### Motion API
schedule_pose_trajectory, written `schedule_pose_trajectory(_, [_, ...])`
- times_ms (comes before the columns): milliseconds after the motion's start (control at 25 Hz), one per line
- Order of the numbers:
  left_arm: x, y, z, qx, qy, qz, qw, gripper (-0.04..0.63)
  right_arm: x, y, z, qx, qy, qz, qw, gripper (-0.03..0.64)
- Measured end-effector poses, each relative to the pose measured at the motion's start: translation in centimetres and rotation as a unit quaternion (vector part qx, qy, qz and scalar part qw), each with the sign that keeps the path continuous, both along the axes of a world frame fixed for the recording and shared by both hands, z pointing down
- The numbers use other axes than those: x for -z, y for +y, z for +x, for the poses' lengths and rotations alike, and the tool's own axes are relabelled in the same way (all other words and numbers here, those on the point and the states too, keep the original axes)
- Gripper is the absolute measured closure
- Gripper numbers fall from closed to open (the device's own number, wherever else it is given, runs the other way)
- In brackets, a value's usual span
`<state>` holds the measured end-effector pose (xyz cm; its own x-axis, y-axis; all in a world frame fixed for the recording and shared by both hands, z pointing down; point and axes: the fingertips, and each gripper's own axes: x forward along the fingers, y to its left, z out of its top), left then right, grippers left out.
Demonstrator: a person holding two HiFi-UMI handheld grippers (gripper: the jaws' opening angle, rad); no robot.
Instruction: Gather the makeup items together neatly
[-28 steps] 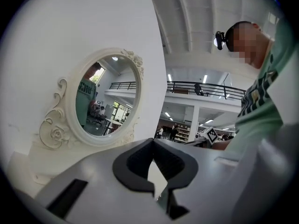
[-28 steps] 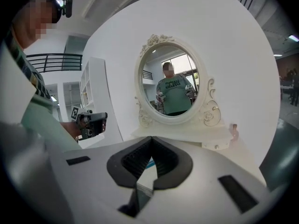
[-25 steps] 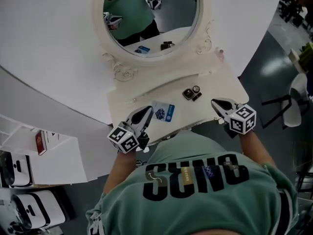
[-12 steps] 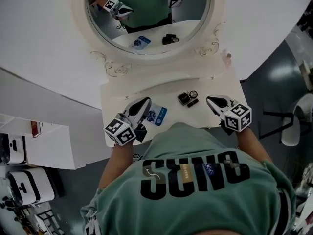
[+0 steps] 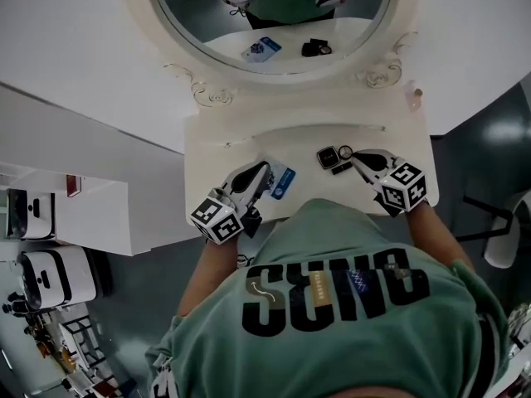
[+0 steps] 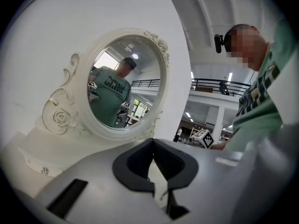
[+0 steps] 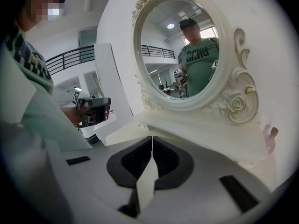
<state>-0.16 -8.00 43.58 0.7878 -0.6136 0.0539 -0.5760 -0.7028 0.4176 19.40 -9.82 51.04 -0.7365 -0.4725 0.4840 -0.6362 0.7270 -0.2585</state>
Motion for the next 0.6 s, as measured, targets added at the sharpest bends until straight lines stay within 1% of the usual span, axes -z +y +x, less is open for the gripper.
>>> schedule_pose_trajectory(80, [-0.4,-0.2,-1.4,0.004,0.002,-0.003,1.0000,0.586,-0.7,0.3,-1.9,0.013,0.006,-0.007,1.000,0.627])
schedule_pose_trajectory(200, [-1.2,-0.4,-3.6,0.010,0.006,-0.011,0.9999,0.586,-2.2,0.2,-5.1,0.051,0.042,-0.003,0.998,0.615])
schedule_pose_trajectory(320, [-2.7,0.2,-5.7,0.010,0.003,-0.019,0.9998,0.586,-3.8,0.2,-9.5,0.113,0.091,0.019,0.989,0.544])
schedule_pose_trajectory(400, [-3.6,0.5,-7.4,0.018,0.004,-0.028,0.9994,0.586,-5.1,0.1,-13.2,0.167,0.120,0.037,0.978,0.507])
schedule_pose_trajectory(480, [-4.5,0.8,-9.1,0.029,0.010,-0.035,0.9989,0.586,-7.0,0.4,-17.0,0.225,0.148,0.050,0.962,0.471])
schedule_pose_trajectory(520, [-5.0,1.0,-9.9,0.034,0.013,-0.038,0.9986,0.586,-8.1,0.6,-18.8,0.255,0.163,0.056,0.951,0.454])
schedule_pose_trajectory(600, [-5.8,1.3,-11.6,0.047,0.015,-0.046,0.9977,0.586,-10.9,1.3,-21.9,0.313,0.201,0.066,0.926,0.414])
